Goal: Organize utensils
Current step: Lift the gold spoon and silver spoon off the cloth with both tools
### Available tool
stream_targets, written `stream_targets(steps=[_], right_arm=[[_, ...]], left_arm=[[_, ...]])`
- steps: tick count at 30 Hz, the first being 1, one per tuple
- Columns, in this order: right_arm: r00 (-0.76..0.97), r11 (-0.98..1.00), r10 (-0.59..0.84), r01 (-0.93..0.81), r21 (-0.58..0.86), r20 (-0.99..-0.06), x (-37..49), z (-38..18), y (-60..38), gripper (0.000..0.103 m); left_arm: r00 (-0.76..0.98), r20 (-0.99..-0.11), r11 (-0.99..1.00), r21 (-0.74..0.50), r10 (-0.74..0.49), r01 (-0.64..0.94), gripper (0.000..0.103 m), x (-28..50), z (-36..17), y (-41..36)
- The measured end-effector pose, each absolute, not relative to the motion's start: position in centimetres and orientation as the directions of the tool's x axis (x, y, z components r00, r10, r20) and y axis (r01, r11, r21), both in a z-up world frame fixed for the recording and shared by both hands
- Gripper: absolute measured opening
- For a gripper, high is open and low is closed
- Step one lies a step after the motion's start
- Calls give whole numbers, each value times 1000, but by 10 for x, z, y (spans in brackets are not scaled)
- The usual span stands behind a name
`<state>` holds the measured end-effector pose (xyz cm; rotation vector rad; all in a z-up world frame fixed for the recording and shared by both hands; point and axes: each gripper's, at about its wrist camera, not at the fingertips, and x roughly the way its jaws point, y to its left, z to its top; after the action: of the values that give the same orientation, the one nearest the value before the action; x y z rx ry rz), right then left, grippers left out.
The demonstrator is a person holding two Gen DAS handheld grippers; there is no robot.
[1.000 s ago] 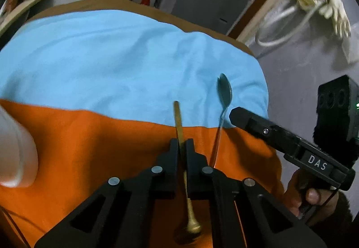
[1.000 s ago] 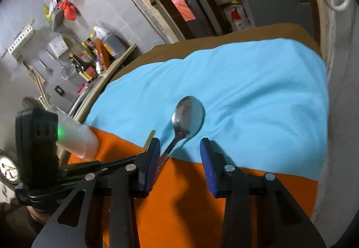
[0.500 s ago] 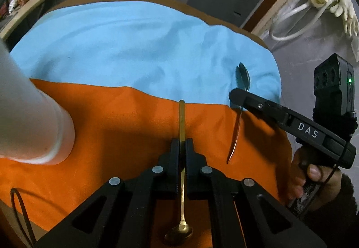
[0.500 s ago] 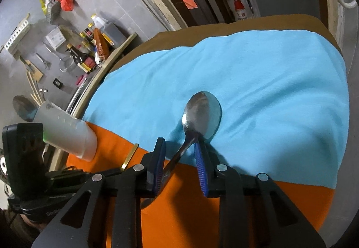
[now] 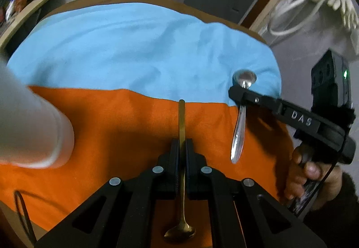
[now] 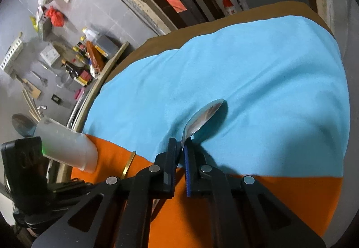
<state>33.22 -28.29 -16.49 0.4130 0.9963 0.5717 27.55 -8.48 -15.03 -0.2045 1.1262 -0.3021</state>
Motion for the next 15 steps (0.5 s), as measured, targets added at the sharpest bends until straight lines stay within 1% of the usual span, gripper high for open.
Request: stream_targets(steps=[4, 8, 10, 15], right_arm=[[454, 785, 614, -271, 557, -645, 316, -160, -283, 3], [523, 795, 599, -299, 528, -606, 295, -145, -286, 2], [557, 802, 588, -312, 509, -586, 284, -137, -286, 1], [633, 826, 554, -336, 453, -541, 259, -121, -284, 1]], left_arm=[[468, -811, 936, -318, -351, 152, 2, 257, -146, -82], [578, -715, 918, -335, -393, 210, 2, 229, -129, -80], [617, -681, 918, -318, -394, 236, 2, 217, -123, -81], [663, -632, 916, -302, -400, 265, 2, 201, -114, -81]])
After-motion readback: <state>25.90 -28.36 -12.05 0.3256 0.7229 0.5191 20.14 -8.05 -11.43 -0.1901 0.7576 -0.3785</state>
